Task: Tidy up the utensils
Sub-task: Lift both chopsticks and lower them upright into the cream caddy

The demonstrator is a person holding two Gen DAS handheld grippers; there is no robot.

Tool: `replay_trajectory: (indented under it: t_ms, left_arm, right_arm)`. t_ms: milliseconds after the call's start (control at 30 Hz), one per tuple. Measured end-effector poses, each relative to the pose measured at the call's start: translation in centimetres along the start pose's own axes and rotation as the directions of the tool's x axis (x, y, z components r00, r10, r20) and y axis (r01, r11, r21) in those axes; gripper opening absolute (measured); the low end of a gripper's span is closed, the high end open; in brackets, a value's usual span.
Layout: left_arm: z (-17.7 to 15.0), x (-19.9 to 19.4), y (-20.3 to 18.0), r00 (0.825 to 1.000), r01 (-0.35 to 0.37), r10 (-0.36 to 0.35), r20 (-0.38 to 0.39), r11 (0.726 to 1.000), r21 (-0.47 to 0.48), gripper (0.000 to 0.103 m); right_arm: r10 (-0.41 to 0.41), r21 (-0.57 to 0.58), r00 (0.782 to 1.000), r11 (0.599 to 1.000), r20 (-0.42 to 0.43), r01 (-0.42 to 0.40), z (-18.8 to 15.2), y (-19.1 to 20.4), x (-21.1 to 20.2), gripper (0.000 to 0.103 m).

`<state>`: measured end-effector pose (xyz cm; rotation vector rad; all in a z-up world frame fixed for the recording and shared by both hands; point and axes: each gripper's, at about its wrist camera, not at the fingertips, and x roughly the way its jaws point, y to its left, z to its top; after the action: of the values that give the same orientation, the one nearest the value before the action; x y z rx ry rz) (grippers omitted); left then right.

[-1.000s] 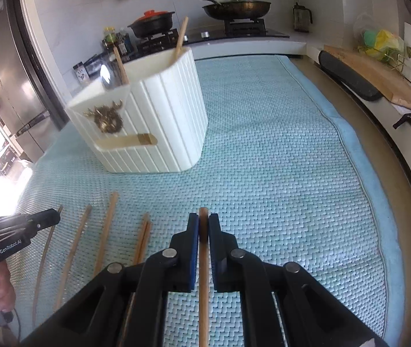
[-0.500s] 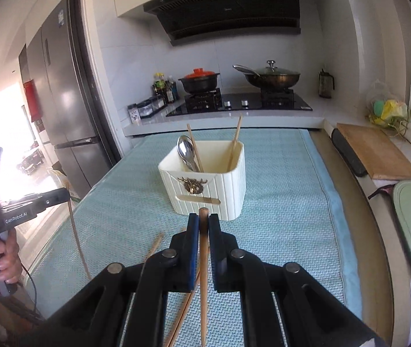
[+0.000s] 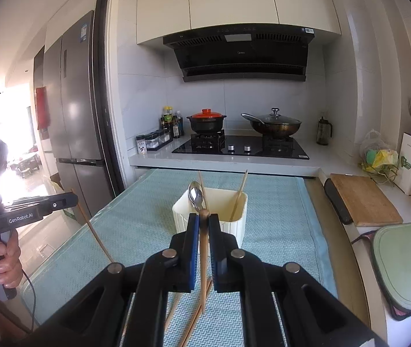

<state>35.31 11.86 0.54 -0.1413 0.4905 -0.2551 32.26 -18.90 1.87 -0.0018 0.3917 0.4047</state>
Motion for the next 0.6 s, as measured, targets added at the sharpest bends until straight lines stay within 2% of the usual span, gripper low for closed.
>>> replay_trajectory:
  t_ms: [233, 367, 500, 600]
  left_arm:
    - [3.2, -0.6, -1.3, 0.998, 0.014, -0.016, 0.064, 0.999, 0.030, 0.003]
    - [6.0, -0.4, -1.8, 0.993, 0.014, -0.019, 0.119, 0.999, 0.043, 0.003]
    - [9.0, 1.4, -2.2, 0.990, 0.042, -0.048, 0.132, 0.998, 0.046, 0.003]
    - [11.0, 3.2, -2.5, 0.989, 0.026, -0.033, 0.144, 0.998, 0.052, 0.003]
  right_arm:
    - [0.002, -0.026, 0.998, 1.000, 0.058, 0.000, 2.7, 0.4, -0.3, 0.007]
    - [0.002, -0.034, 0.995, 0.999, 0.099, 0.001, 5.0, 0.5, -0.1, 0.007]
    - [0.006, -0.053, 0.992, 0.999, 0.123, 0.001, 7.6, 0.7, 1.0, 0.007]
    - [0.012, -0.054, 0.992, 0.999, 0.129, -0.005, 9.4, 0.5, 2.7, 0.007]
